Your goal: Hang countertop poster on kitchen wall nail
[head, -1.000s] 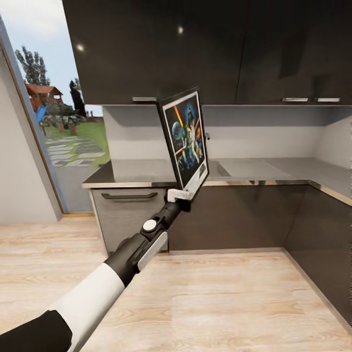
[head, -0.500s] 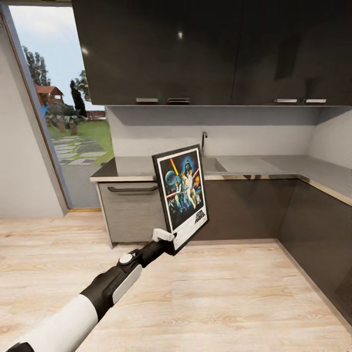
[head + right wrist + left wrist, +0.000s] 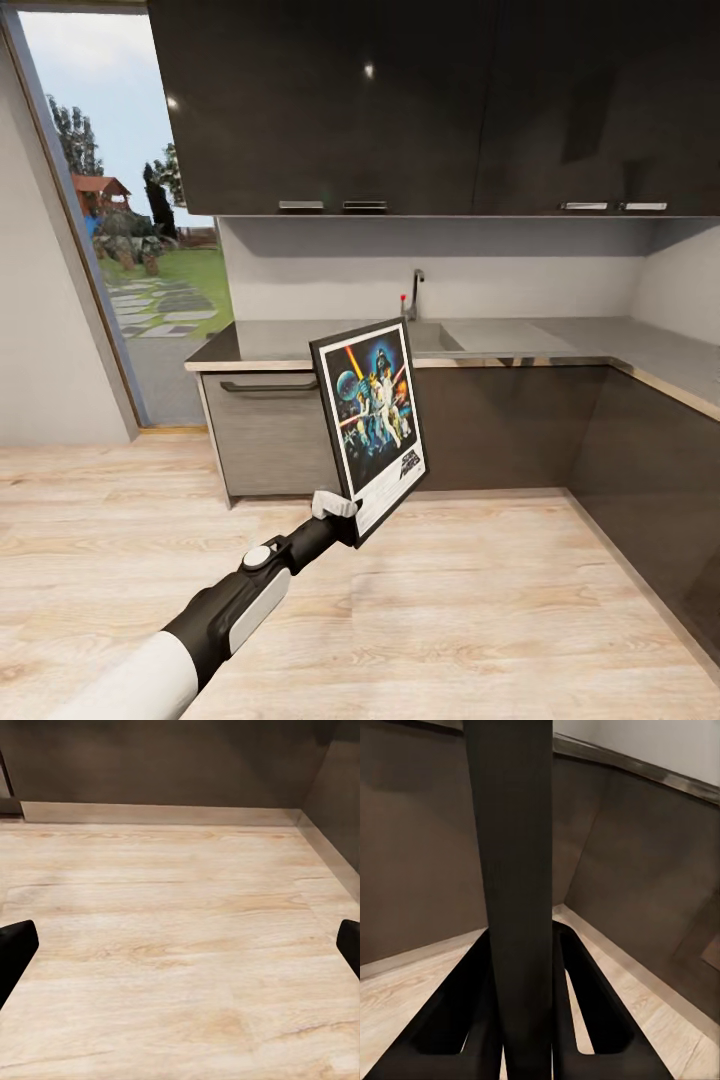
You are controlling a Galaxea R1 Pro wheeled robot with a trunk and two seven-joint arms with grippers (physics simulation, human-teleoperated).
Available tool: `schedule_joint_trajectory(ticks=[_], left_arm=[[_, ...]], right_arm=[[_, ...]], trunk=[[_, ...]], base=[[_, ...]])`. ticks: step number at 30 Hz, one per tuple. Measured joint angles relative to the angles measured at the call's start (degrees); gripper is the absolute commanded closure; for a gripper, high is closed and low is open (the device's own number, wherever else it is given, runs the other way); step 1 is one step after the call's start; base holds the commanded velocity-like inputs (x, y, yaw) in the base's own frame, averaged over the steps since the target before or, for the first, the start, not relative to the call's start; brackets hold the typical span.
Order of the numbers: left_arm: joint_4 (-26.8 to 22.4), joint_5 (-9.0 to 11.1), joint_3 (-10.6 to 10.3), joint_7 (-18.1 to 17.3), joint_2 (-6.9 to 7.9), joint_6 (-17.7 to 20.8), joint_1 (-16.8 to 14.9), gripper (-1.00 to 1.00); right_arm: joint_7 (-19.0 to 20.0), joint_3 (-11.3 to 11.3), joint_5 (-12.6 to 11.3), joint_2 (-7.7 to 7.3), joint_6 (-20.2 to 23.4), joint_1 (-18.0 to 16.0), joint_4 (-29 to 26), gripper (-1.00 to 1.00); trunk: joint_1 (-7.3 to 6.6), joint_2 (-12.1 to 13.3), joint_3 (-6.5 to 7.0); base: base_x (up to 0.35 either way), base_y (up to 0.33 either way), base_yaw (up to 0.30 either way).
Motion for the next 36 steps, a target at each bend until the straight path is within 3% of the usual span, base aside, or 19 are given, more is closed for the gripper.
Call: schedule_joint_trajectory(ticks=[7, 11, 18, 19, 20, 22, 31, 32, 36], left_arm=[[0.0, 0.0, 0.0, 0.0, 0.00, 0.0, 0.0, 1.00], [-1.3, -0.1, 1.2, -0.4, 1.30, 0.2, 1.3, 1.00], [-2.3, 0.0, 1.4, -2.0, 3.57, 0.2, 3.6, 1.00], [-2.4, -0.1, 1.2, -5.7, 7.25, 0.2, 5.2, 1.00], [-1.6, 0.0, 1.4, -8.4, 9.42, 0.3, 5.4, 1.00], [0.2, 0.0, 1.4, -12.4, 9.54, 0.2, 5.5, 1.00], [5.8, -0.1, 1.4, -21.2, 9.89, -4.9, 5.5, 1.00], [6.4, -0.2, 1.4, -23.8, 9.91, -5.5, 5.5, 1.00], [6.8, -0.3, 1.5, -27.6, 9.92, -6.0, 5.5, 1.00]], right_arm=[[0.0, 0.0, 0.0, 0.00, 0.0, 0.0, 0.0, -1.00], [0.0, 0.0, -0.1, -0.32, 0.0, 0.4, -1.3, -1.00], [0.0, 0.1, -0.1, -0.30, 0.1, 0.5, -2.3, -1.00], [0.0, 0.1, -0.1, -0.29, 0.1, 0.5, -2.4, -1.00], [0.0, 0.1, -0.1, -0.31, 0.1, 0.5, -2.4, -1.00], [0.0, 0.1, -0.1, -0.33, 0.1, 0.5, -2.4, -1.00], [-0.1, 0.1, 0.0, -0.33, 0.0, 0.5, -2.4, -1.00], [-0.1, 0.0, 0.0, -0.37, 0.1, 0.5, -2.5, -1.00], [0.1, 0.2, -0.1, -0.89, 0.4, 0.5, -2.9, -1.00]], trunk=[[0.00, 0.0, 0.00], [0.00, 0.0, 0.00], [0.00, 0.0, 0.00], [0.00, 0.0, -0.01], [0.00, 0.0, 0.00], [0.00, 0.0, 0.00], [0.00, 0.0, 0.00], [0.00, 0.0, 0.00], [0.00, 0.0, 0.00]], base=[[0.000, 0.000, 0.000], [0.000, 0.000, 0.000], [0.000, 0.000, 0.000], [0.000, 0.000, 0.000], [0.000, 0.000, 0.000], [0.000, 0.000, 0.000], [0.000, 0.000, 0.000], [0.000, 0.000, 0.000], [0.000, 0.000, 0.000]])
